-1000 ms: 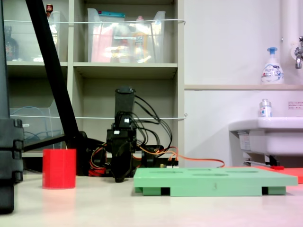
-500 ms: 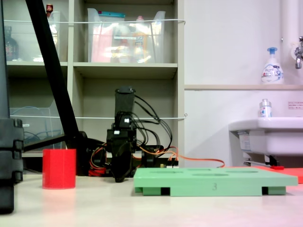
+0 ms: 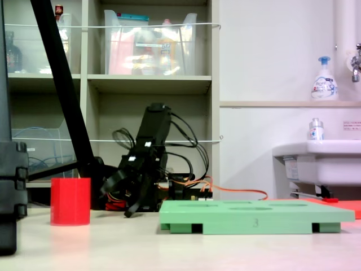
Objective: Put the octagonal pillar block into the corresponding hole
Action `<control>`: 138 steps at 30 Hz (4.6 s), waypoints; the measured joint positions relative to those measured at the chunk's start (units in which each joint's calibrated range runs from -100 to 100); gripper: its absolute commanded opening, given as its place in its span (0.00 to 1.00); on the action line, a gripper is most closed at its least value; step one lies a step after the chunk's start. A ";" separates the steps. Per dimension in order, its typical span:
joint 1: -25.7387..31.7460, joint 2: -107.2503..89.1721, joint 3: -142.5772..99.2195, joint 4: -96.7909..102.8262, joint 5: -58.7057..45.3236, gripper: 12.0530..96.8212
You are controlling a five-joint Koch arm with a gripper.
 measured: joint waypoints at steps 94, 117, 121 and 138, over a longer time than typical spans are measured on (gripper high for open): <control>-1.90 92.07 118.28 -102.69 22.86 0.70; -1.71 102.60 118.77 -100.15 21.49 0.38; -1.71 102.74 118.86 -100.44 21.34 0.32; -1.61 93.98 117.49 -102.10 20.66 0.31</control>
